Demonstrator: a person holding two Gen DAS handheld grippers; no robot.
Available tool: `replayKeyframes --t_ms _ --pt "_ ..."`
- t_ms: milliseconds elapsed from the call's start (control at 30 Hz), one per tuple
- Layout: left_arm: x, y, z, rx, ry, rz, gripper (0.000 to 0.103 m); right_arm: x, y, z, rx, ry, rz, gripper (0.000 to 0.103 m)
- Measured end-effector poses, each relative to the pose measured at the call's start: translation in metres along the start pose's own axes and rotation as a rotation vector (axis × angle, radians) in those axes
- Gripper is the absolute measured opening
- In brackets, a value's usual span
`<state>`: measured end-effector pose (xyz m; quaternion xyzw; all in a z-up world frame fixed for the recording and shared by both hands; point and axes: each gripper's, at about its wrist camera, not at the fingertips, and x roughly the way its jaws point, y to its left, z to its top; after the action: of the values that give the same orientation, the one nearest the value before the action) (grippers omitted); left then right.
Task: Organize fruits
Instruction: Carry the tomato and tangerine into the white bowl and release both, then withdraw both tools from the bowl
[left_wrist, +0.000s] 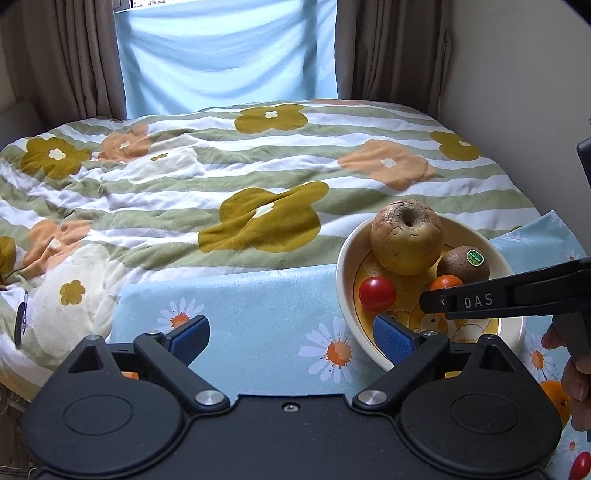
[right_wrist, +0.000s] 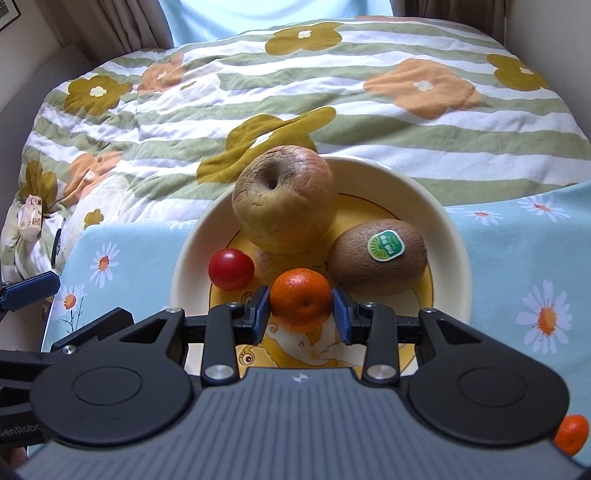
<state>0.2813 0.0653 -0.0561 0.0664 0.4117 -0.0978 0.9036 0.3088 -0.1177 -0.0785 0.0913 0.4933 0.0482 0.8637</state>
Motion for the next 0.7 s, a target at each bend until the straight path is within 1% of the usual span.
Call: replayKeyframes --t_ms 67,100,133,167,200,233,267,500,700 --pt "0.000 0.002 -0.001 -0.001 0.002 0.002 0.097 -0.001 0.003 0.000 -0.012 -0.008 -0.007 0.052" --pt "0.000 0.002 -0.001 -0.002 0.002 0.003 0.097 -0.002 0.004 0.000 -0.015 -0.012 -0.014 0.059" --pt "-0.001 0.003 -0.002 -0.002 0.000 0.004 0.097 -0.004 0.004 0.000 -0.017 -0.017 -0.014 0.069" --pt "-0.002 0.004 -0.002 -0.004 -0.003 0.005 0.097 -0.007 0.005 -0.001 -0.014 -0.027 -0.016 0.075" --pt "-0.003 0.004 -0.003 -0.005 -0.005 0.005 0.097 -0.011 0.005 -0.002 -0.012 -0.039 -0.023 0.087" --pt "-0.004 0.005 -0.003 -0.007 -0.007 0.005 0.097 -0.014 0.005 -0.003 -0.013 -0.051 -0.030 0.097" --pt "-0.006 0.005 -0.004 -0.009 -0.009 0.006 0.097 -0.018 0.005 -0.004 -0.013 -0.063 -0.033 0.099" --pt "-0.022 0.004 -0.004 -0.016 -0.032 0.010 0.097 -0.039 0.003 -0.006 -0.004 -0.099 -0.048 0.100" --pt "-0.043 -0.001 -0.004 -0.019 -0.070 0.013 0.097 -0.068 0.003 -0.012 -0.007 -0.148 -0.049 0.100"
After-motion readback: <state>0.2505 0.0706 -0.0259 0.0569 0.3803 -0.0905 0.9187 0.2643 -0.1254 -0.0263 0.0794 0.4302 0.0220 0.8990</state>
